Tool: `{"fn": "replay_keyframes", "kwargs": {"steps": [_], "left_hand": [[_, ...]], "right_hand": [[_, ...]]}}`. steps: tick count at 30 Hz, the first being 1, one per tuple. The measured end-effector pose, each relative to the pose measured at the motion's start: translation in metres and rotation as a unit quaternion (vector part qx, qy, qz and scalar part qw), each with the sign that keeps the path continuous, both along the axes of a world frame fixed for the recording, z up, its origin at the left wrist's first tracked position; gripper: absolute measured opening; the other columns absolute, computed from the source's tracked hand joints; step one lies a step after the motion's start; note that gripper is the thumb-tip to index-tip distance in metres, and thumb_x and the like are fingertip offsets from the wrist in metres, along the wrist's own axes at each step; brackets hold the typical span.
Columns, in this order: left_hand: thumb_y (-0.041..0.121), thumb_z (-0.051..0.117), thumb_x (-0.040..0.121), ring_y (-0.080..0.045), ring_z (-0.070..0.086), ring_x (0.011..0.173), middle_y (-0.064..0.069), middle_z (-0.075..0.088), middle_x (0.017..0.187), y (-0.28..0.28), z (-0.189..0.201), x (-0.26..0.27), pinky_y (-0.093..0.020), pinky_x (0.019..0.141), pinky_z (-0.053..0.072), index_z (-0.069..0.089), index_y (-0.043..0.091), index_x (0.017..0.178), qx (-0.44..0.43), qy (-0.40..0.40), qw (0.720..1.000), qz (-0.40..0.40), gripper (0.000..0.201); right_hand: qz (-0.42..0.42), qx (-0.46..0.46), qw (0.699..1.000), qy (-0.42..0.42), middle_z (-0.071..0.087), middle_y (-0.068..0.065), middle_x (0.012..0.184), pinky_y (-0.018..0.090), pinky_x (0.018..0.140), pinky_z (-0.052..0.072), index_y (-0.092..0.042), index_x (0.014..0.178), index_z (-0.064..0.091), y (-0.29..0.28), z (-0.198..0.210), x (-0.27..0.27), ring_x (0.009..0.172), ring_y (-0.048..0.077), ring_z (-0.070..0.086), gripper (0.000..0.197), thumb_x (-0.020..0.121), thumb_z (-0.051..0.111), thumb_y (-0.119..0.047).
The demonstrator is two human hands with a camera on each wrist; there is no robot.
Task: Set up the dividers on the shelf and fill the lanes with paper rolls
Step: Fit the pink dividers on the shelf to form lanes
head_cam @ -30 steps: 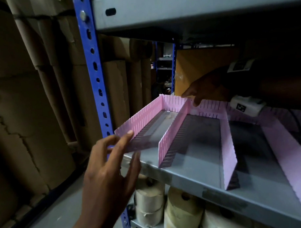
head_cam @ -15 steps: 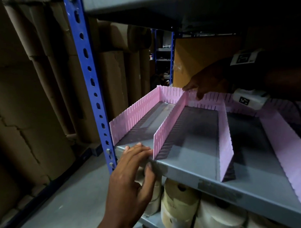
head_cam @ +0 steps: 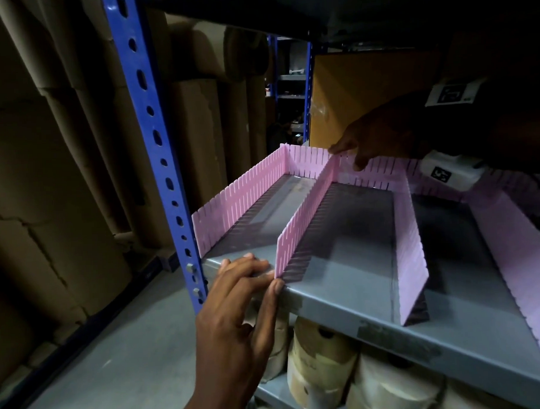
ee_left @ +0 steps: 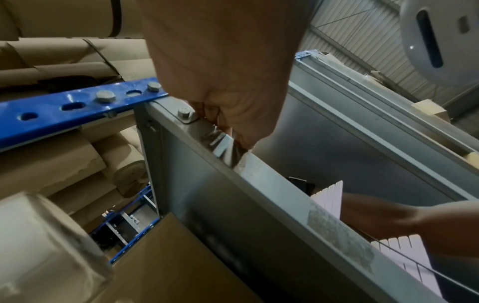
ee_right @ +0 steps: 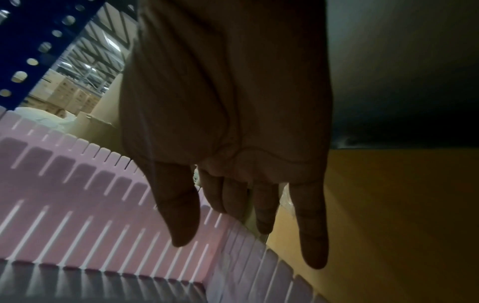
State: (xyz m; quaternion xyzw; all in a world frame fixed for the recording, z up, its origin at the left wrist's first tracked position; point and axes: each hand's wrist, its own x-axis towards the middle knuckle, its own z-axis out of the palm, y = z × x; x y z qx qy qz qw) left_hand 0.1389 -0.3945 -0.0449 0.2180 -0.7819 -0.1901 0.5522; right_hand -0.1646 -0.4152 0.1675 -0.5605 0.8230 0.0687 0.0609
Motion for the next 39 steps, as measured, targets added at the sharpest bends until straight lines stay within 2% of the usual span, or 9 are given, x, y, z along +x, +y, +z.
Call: {"fn": "replay_keyframes", "kwargs": {"steps": [9, 16, 23, 29, 32, 34, 36, 37, 39], "left_hand": [[0.033, 0.063, 0.092, -0.010, 0.064, 0.115, 0.009, 0.070, 0.107, -0.003, 0.001, -0.001, -0.049, 0.099, 0.051, 0.077, 0.018, 0.093, -0.008, 0.016, 1.000, -0.025, 0.020], [0.030, 0.064, 0.092, -0.016, 0.066, 0.111, 0.004, 0.070, 0.105, -0.006, -0.006, -0.007, -0.040, 0.111, 0.044, 0.076, 0.016, 0.088, -0.031, 0.044, 0.998, -0.019, 0.019], [0.031, 0.062, 0.092, -0.021, 0.068, 0.104, 0.002, 0.070, 0.104, -0.007, -0.005, -0.007, -0.052, 0.104, 0.048, 0.077, 0.013, 0.088, -0.045, 0.039, 0.998, -0.015, 0.023], [0.033, 0.059, 0.091, -0.023, 0.068, 0.103, -0.001, 0.071, 0.104, -0.010, -0.004, -0.003, -0.050, 0.105, 0.048, 0.078, 0.013, 0.091, -0.039, 0.013, 0.999, -0.030, 0.027], [0.031, 0.058, 0.091, -0.024, 0.067, 0.106, -0.004, 0.072, 0.106, -0.010, -0.007, -0.004, -0.051, 0.107, 0.046, 0.078, 0.012, 0.096, -0.033, 0.013, 0.999, -0.035, 0.028], [0.030, 0.058, 0.091, -0.024, 0.066, 0.108, -0.005, 0.072, 0.106, -0.008, -0.009, -0.006, -0.051, 0.109, 0.045, 0.077, 0.011, 0.097, -0.027, 0.027, 0.999, -0.032, 0.028], [0.027, 0.059, 0.091, -0.025, 0.066, 0.108, -0.007, 0.072, 0.106, -0.007, -0.011, -0.008, -0.051, 0.110, 0.044, 0.077, 0.009, 0.097, -0.031, 0.035, 0.999, -0.026, 0.026], [0.026, 0.060, 0.091, -0.026, 0.066, 0.107, -0.008, 0.072, 0.106, -0.007, -0.012, -0.009, -0.051, 0.110, 0.044, 0.077, 0.008, 0.097, -0.036, 0.036, 0.998, -0.022, 0.025], [0.023, 0.061, 0.091, -0.027, 0.066, 0.106, -0.009, 0.072, 0.105, -0.006, -0.013, -0.009, -0.050, 0.111, 0.043, 0.077, 0.006, 0.096, -0.042, 0.036, 0.998, -0.017, 0.024]], "right_hand": [[-0.037, 0.048, 0.998, 0.000, 0.029, 0.012, 0.159, 0.044, 0.116, 0.032, -0.018, 0.156, 0.020, -0.003, -0.001, -0.001, 0.142, 0.030, 0.036, 0.078, 0.092, 0.065, -0.014], [-0.019, 0.047, 0.997, 0.059, 0.036, 0.008, 0.156, 0.041, 0.112, 0.038, -0.020, 0.154, 0.025, -0.002, -0.006, 0.000, 0.136, 0.026, 0.044, 0.072, 0.093, 0.063, -0.016], [-0.033, 0.026, 0.998, 0.042, 0.035, 0.007, 0.157, 0.038, 0.115, 0.033, -0.018, 0.153, 0.031, 0.003, 0.003, 0.013, 0.139, 0.025, 0.040, 0.067, 0.093, 0.063, -0.018], [-0.086, -0.077, 0.993, -0.008, 0.053, 0.016, 0.140, 0.030, 0.091, 0.043, -0.009, 0.137, 0.053, 0.011, 0.020, 0.010, 0.128, 0.033, 0.052, 0.047, 0.091, 0.063, -0.006], [-0.103, -0.066, 0.992, 0.014, 0.053, 0.003, 0.141, 0.037, 0.108, 0.041, -0.018, 0.139, 0.053, 0.020, 0.031, 0.011, 0.127, 0.024, 0.051, 0.047, 0.093, 0.064, -0.024], [-0.117, -0.067, 0.990, 0.028, 0.057, -0.010, 0.127, 0.034, 0.102, 0.045, -0.027, 0.132, 0.058, 0.032, 0.037, 0.009, 0.119, 0.017, 0.054, 0.040, 0.093, 0.063, -0.035], [-0.135, -0.063, 0.989, 0.021, 0.059, -0.019, 0.106, 0.027, 0.085, 0.047, -0.041, 0.106, 0.062, 0.048, 0.042, 0.008, 0.104, 0.012, 0.056, 0.015, 0.091, 0.063, -0.042], [-0.145, -0.062, 0.987, 0.015, 0.059, -0.018, 0.103, 0.027, 0.083, 0.047, -0.043, 0.099, 0.061, 0.054, 0.044, 0.006, 0.100, 0.011, 0.056, 0.009, 0.090, 0.064, -0.044], [-0.153, -0.072, 0.986, 0.016, 0.058, -0.011, 0.113, 0.034, 0.094, 0.049, -0.037, 0.111, 0.063, 0.067, 0.043, 0.002, 0.104, 0.013, 0.055, 0.024, 0.087, 0.067, -0.044]]}}
